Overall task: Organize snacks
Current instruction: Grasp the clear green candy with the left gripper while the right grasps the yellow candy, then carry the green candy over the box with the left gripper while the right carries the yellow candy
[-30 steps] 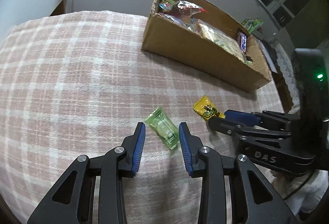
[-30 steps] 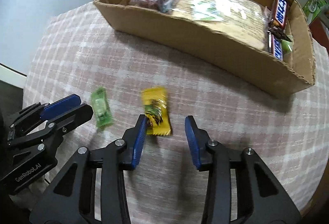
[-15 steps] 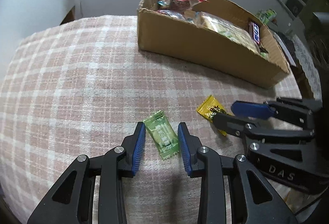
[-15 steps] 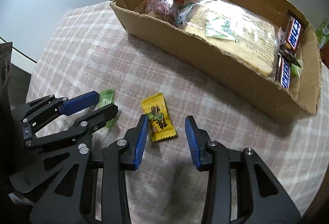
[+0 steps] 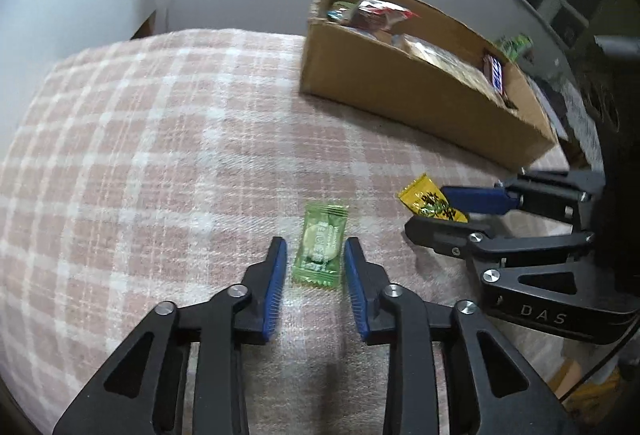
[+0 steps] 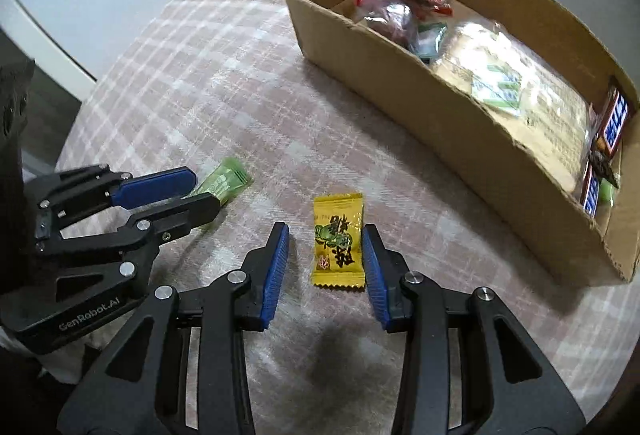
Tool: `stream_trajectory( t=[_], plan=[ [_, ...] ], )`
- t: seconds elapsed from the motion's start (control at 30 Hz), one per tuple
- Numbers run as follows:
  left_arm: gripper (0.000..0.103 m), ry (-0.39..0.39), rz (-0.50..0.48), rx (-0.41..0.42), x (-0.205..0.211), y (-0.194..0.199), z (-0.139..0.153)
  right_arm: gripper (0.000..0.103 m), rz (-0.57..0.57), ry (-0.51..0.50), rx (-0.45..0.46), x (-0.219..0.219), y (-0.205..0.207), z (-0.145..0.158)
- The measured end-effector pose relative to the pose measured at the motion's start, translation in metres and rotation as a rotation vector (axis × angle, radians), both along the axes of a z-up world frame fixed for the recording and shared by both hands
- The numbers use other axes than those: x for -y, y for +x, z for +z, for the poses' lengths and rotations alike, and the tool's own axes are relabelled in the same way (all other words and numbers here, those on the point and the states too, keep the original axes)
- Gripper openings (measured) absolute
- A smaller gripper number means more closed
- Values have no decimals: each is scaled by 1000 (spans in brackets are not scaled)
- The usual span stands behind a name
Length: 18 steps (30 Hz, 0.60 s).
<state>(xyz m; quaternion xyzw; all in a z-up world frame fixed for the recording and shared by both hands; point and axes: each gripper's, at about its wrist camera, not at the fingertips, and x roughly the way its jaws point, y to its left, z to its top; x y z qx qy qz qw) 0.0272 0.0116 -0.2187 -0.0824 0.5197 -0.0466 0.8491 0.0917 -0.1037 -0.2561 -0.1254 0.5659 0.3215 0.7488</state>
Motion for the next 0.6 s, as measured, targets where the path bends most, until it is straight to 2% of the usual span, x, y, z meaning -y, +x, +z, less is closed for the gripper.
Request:
stream_trajectory(
  t=[0.1, 0.13, 0.23, 0.6],
  plan=[
    [31, 26, -32, 16, 8, 2, -1, 38, 16, 3, -3, -3, 1, -2],
    [30, 36, -37, 22, 12, 3, -1, 34, 23, -5, 5, -3, 1, -2],
    [21, 58, -26, 33, 13, 7, -1, 25, 27, -15, 22, 3, 0, -1],
    [20, 33, 6, 67, 6, 2, 8, 24, -29, 48, 45, 18, -1, 9]
  ],
)
